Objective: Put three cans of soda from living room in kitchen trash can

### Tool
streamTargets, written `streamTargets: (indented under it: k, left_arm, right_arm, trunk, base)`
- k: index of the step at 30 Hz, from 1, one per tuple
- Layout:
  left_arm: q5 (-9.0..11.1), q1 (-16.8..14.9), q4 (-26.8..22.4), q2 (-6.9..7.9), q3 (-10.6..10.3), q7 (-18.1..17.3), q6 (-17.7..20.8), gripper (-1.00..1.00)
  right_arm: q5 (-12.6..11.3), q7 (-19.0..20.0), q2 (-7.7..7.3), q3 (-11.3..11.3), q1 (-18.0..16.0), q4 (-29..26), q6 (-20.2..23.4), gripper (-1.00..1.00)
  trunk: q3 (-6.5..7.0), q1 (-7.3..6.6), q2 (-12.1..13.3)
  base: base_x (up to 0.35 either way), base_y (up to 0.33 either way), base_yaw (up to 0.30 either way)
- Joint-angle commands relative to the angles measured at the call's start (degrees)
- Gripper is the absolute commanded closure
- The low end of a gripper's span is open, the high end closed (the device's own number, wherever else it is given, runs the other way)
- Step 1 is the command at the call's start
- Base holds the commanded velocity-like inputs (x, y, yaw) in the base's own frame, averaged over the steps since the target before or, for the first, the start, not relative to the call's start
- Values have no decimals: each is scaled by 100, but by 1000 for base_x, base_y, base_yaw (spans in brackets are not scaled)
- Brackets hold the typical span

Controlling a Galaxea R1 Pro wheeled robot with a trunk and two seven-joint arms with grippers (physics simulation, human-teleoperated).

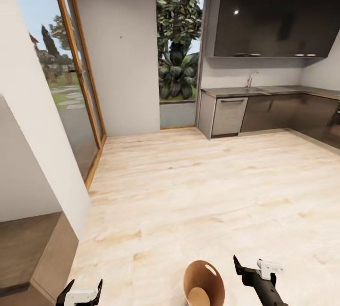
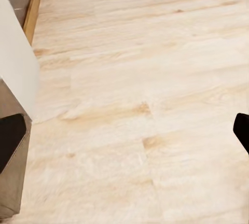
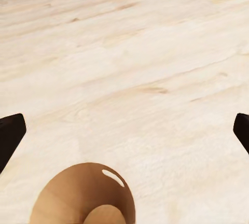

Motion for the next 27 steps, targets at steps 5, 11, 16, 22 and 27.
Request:
streamTargets:
  k: [5,11,16,22,27]
  left_arm:
    - [3,0,0,0,0,2,0,-100]
    - [23,0,0,0,0,3,4,-100]
    - [39,0,0,0,9,6,7,-100]
    - [48,-5,0,-2,23,11,15,-100]
    - [37,-8,0,-7,29,8,22,-100]
  right_arm:
    - [0,-1,-1,-9,0,0,0,-100]
    - [3,0,-1,0,0,4,0,-100]
    - [10,14,-2,22,0,6,5,-100]
    - [14,27,-20,16,-3,-1,168,-100]
    - [26,23,-76,-9,-82,-53,1267,-100]
  trunk:
    - [16,0,0]
    - [22,0,0]
    - [19,0,0]
    - [18,0,0]
    - [18,0,0]
  base:
    - [301,0,241]
    - [237,0,168]
    - [113,0,103]
    - [23,0,25]
    - [7,0,7]
